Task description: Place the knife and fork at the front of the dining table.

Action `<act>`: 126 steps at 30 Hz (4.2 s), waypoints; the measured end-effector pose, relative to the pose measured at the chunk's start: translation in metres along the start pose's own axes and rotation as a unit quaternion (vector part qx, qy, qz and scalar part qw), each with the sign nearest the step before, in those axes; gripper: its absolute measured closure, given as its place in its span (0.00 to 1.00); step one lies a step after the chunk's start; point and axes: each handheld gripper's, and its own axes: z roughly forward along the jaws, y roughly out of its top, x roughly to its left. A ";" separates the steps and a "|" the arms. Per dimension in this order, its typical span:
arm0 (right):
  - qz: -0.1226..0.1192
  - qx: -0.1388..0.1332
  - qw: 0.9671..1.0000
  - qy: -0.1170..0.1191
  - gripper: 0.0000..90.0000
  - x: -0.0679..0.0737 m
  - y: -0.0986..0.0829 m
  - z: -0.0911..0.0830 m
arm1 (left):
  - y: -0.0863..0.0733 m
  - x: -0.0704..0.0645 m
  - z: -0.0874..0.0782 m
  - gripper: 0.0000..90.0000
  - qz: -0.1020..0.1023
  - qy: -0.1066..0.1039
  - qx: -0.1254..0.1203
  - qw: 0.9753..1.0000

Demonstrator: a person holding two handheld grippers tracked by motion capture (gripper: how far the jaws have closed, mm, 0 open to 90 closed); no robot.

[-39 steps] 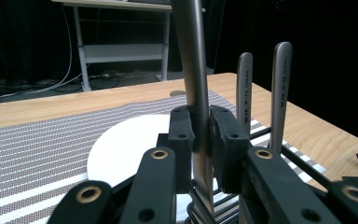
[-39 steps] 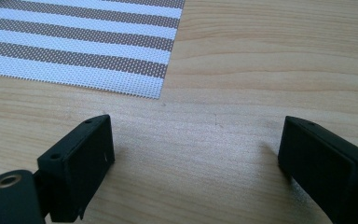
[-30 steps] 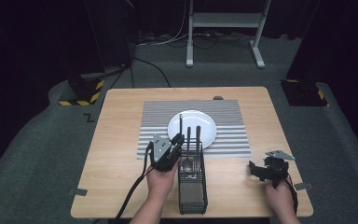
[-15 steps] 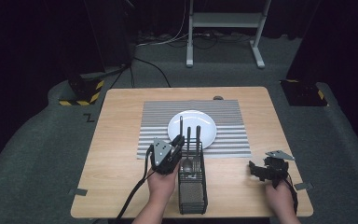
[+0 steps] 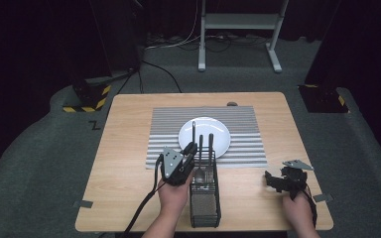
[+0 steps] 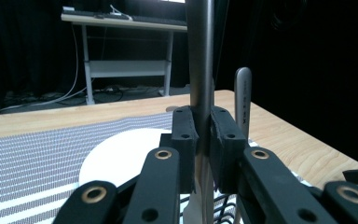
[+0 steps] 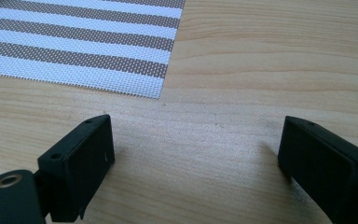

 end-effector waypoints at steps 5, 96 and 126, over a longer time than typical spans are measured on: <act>0.000 0.000 1.000 0.000 0.11 0.000 0.000 0.000 | 0.004 0.000 -0.003 0.90 0.002 -0.004 -0.016 1.000; 0.000 0.000 1.000 0.000 0.11 0.000 0.000 0.000 | -0.009 0.090 0.015 0.91 0.001 0.045 -0.001 0.999; -0.001 -0.001 1.000 0.001 0.12 0.000 0.000 0.000 | -0.020 0.115 0.056 0.91 -0.055 0.067 0.027 0.996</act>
